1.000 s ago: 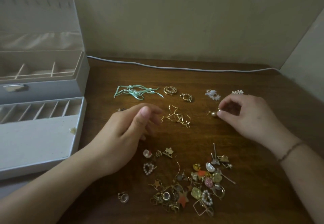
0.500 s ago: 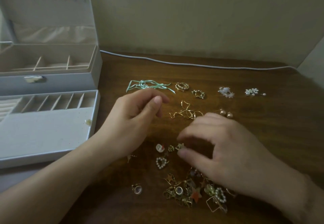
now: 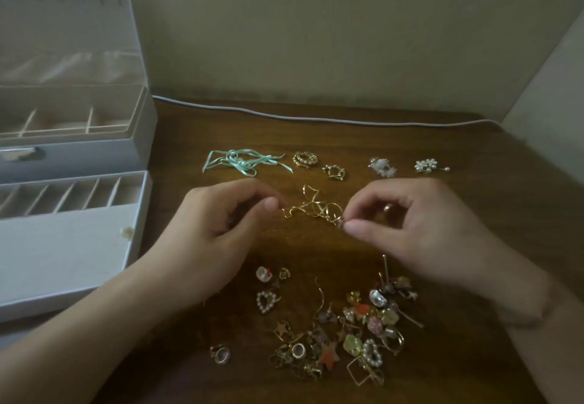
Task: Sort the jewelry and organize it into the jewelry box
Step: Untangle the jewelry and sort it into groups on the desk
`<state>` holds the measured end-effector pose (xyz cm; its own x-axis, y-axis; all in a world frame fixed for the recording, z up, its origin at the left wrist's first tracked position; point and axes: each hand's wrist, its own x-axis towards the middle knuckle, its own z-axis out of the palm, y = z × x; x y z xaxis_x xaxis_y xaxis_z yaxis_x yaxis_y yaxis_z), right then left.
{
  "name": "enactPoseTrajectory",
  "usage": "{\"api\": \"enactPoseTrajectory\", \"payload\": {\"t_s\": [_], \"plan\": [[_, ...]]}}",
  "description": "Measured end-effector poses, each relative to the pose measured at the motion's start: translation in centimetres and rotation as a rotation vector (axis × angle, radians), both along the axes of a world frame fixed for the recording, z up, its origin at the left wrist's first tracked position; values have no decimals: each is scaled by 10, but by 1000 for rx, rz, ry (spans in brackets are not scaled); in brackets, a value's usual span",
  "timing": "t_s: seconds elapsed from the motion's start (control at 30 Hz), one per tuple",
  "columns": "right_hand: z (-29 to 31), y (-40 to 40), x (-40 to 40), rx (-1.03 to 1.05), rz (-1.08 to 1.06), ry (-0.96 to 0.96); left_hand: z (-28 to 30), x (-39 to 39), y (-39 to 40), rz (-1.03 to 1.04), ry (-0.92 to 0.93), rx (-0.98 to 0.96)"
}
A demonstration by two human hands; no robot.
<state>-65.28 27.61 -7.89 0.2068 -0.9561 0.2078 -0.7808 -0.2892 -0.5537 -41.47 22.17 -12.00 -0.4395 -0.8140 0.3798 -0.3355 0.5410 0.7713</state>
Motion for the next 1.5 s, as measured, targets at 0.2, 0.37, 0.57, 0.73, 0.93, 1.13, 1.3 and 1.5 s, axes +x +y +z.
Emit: {"api": "enactPoseTrajectory", "payload": {"t_s": [0.2, 0.37, 0.57, 0.73, 0.93, 1.13, 1.3, 1.5], "plan": [[-2, -20, -87, -81, -428, -52, -3, -1, -1, -14, -20, -48], [-17, -31, -102, 14, -562, 152, -2, -3, 1, -16, -70, -74], [-24, -35, -101, 58, -539, 282, -3, 0, -1, -25, -118, -122], [-14, -29, -97, -110, -564, 203, -4, -1, -1, -30, -124, -129], [14, -1, -68, -21, -83, 81, -5, 0, -1, -64, -209, -181], [10, 4, -64, 320, 246, 188, -6, 1, -3, -54, -225, -193], [-1, -4, -62, 389, 263, 242, -6, 1, -3, -80, -224, -201], [10, -8, -87, 44, -76, 64, -7, 0, -4, -86, -235, -222]]}}
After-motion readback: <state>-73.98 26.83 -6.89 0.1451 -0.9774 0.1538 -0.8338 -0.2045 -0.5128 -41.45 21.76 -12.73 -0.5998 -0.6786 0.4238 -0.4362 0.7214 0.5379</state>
